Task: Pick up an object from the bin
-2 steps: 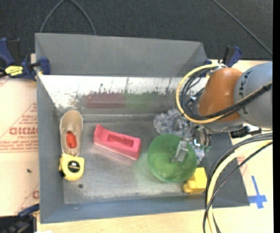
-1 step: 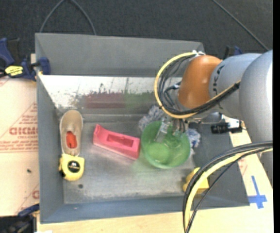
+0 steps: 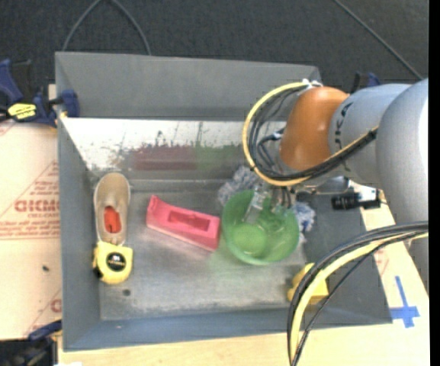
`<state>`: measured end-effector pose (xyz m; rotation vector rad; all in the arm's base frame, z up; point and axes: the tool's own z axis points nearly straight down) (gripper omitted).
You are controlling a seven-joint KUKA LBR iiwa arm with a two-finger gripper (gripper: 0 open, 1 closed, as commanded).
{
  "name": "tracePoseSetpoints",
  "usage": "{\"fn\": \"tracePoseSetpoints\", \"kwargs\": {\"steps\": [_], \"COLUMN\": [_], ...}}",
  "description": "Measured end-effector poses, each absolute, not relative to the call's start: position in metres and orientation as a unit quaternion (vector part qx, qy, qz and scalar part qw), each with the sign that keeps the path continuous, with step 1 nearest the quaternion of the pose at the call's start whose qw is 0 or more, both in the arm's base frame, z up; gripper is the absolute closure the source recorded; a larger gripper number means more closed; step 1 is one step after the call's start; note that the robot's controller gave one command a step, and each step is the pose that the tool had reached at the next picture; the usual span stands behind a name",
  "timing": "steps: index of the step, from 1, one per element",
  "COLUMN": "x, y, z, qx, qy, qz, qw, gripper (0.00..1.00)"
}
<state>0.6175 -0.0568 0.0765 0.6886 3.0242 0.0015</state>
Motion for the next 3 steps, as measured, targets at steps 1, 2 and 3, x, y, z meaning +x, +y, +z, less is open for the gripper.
{"fn": "tracePoseSetpoints", "kwargs": {"steps": [1,2,3], "x": [0.617,0.614,0.616], "y": [-0.058,-0.058,-0.058], "z": [0.083,0.110,0.152], "qx": [0.221,0.221,0.219], "qy": [0.975,0.975,0.976], "qz": [0.000,0.000,0.000], "qw": [0.020,0.015,0.019], "gripper": [1.00,1.00,1.00]}}
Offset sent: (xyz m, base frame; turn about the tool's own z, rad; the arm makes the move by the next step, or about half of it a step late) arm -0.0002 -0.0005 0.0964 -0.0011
